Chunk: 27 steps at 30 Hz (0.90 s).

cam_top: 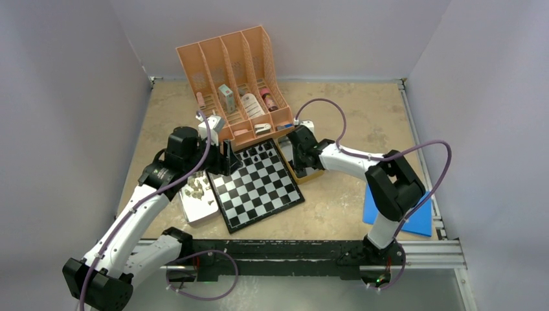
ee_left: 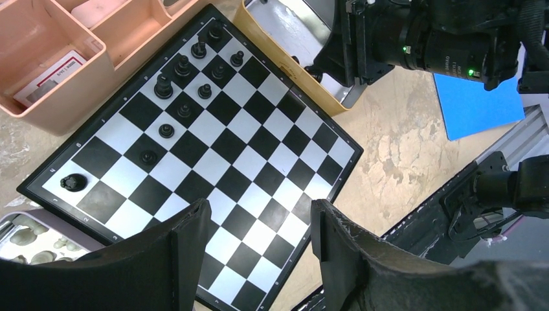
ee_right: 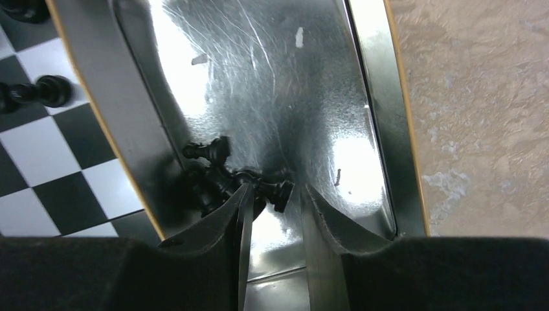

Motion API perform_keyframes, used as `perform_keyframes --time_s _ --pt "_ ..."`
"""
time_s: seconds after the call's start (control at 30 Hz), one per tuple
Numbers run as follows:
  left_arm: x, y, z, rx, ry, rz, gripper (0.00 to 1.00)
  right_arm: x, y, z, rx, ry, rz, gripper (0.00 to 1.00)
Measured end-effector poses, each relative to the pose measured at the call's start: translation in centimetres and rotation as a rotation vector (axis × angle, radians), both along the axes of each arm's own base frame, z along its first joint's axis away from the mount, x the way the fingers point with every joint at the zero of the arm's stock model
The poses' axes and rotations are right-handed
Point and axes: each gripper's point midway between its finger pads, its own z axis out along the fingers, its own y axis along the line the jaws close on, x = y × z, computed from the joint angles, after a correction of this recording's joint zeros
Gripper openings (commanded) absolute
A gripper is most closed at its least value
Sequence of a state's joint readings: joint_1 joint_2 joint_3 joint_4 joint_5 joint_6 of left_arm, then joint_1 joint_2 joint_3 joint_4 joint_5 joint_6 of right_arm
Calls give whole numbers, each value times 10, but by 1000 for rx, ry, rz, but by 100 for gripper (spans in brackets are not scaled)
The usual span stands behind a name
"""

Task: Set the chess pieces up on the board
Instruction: Pick up the chess piece from the storage box.

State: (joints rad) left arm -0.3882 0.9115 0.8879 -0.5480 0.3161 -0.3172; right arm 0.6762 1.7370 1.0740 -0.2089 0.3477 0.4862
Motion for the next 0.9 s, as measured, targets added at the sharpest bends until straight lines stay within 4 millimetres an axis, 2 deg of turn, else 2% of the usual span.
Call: perform_keyframes --time_s 0.17,0.27,0.37,0.53,0.9 --pt "0 0 0 -2 0 -3 57 -5 -6 -14 -29 50 -4 36" --pt "-1 0 0 -2 1 -3 58 -6 -6 -22 -36 73 -1 31" --pt "0 0 0 -2 1 -3 58 -2 -2 -19 -25 67 0 23" --pt "0 0 0 -1 1 -3 57 3 -1 -19 -18 57 -4 16" --pt "0 -1 0 -2 3 -3 56 11 -3 -11 -14 14 -23 13"
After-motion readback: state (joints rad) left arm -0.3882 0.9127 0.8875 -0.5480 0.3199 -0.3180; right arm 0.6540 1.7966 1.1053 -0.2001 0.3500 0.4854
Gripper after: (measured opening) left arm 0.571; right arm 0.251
